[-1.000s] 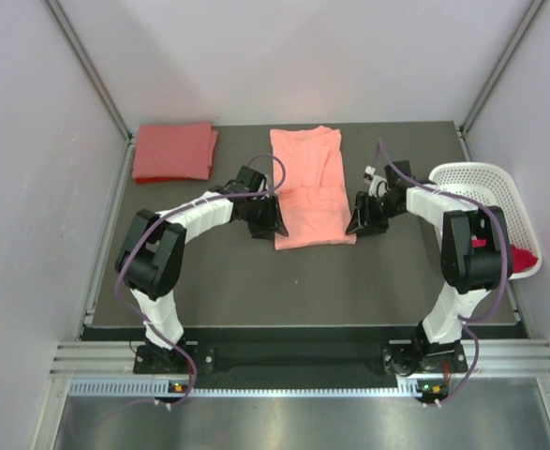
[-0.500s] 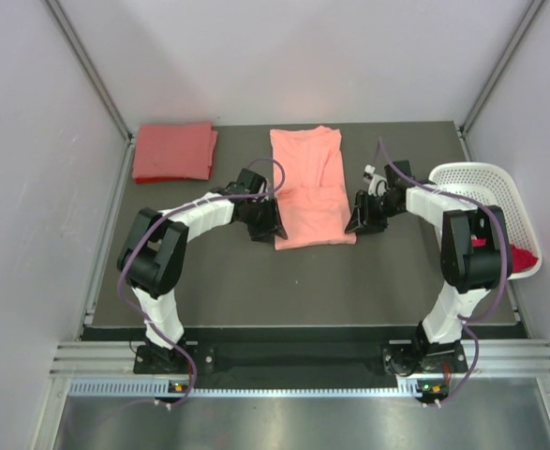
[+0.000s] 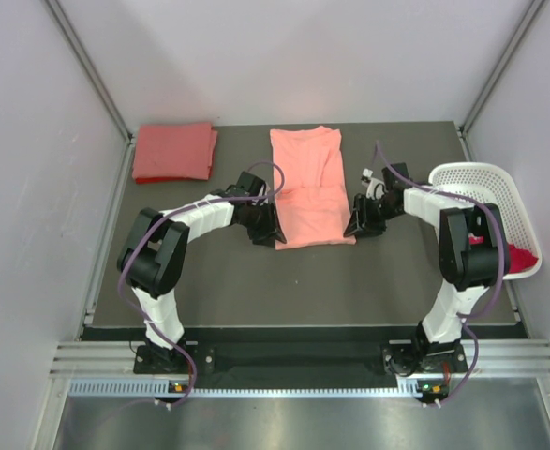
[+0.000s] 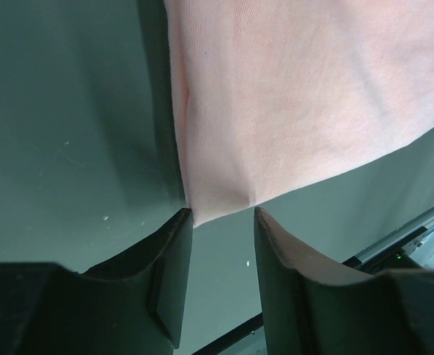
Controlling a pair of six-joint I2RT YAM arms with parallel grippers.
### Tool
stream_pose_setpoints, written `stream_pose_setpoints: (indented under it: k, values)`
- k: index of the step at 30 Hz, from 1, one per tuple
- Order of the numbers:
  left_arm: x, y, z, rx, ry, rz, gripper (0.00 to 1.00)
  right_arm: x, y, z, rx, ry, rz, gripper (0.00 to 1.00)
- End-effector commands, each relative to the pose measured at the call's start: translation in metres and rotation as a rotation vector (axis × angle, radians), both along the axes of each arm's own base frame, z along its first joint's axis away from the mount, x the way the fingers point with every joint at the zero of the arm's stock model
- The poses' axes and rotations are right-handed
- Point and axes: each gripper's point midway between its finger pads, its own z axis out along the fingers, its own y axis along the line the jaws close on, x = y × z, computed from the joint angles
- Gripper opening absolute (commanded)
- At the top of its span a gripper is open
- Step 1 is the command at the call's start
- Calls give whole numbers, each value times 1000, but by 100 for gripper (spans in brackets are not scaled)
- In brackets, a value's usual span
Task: Fold and stack the t-shirts
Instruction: Fold the tshirt
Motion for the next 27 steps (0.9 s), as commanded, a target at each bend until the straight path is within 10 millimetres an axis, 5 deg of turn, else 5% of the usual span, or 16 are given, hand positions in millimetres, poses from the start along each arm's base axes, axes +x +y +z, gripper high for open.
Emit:
stream_pose_setpoints:
  k: [1,11,14,16,27]
  values:
    - [4,-8,4,-42,-19,-6,43,-6,4,1,-1,-7,23,42]
    - [1,-10,2,-58,-5,-16,23,-13,0,1,-18,-12,24,43]
    - [-2,-7,-2,-39,7,-20,8,-12,4,3,9,-8,22,11]
    - [-6,-2,-5,-13,28,-19,0,-12,3,3,0,-8,13,4]
    - [-46,32,-16,128,114,-45,0,-59,-8,0,-90,56,36,0]
